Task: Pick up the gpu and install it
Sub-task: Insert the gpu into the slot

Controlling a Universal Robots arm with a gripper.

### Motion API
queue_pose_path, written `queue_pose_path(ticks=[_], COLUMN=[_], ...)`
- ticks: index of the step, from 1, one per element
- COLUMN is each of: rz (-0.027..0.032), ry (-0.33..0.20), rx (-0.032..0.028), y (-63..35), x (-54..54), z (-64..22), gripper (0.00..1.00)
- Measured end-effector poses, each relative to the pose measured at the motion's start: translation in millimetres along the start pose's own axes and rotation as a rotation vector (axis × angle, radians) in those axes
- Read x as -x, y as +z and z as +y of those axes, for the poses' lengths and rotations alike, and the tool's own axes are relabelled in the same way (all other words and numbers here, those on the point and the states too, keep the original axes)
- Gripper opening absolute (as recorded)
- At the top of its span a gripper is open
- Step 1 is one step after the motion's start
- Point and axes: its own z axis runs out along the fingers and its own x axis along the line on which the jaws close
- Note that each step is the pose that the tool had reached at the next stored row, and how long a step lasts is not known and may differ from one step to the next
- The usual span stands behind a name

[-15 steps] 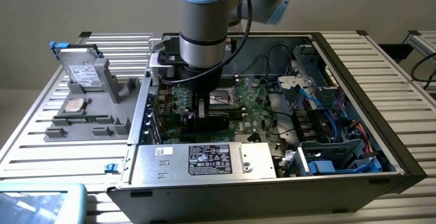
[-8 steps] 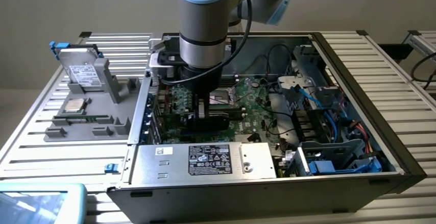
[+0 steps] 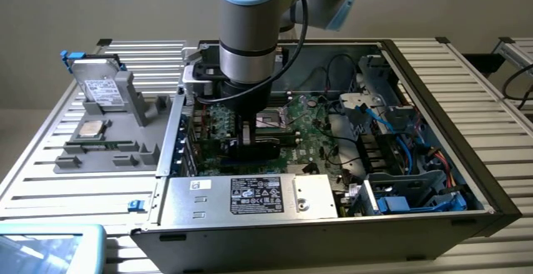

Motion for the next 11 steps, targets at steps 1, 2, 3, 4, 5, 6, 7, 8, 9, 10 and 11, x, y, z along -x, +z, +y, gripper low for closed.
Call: queue_pose_path(ticks=[1,2,3,4,5,6,7,8,9,10,11], rz=[0.0000,0.0001,0.0000,-0.0001,-0.0001,-0.0001,-0.0001,-0.0001,-0.0001,-0.0001,-0.0001], ry=[0.000,0.000,0.000,0.000,0.000,0.000,0.000,0.000,0.000,0.000,0.000], rx=[0.0000,0.0001,0.0000,0.0000,0.0000,0.0000,0.0000,0.0001,0.0000,0.0000,0.0000], y=[0.0,0.1,0.2,0.2,0.3,0.3,0.3,0.3,0.3,0.3,0.3], x=[0.0,0.0,0.0,0.0,0.0,0.0,0.0,0.0,0.0,0.0,0.0], z=[0.0,0.0,0.0,0.0,0.0,0.0,0.0,0.0,0.0,0.0,0.0], gripper=[0.28,0.28,0.28,0.28,0.28,0.28,0.28,0.28,0.28,0.28,0.28])
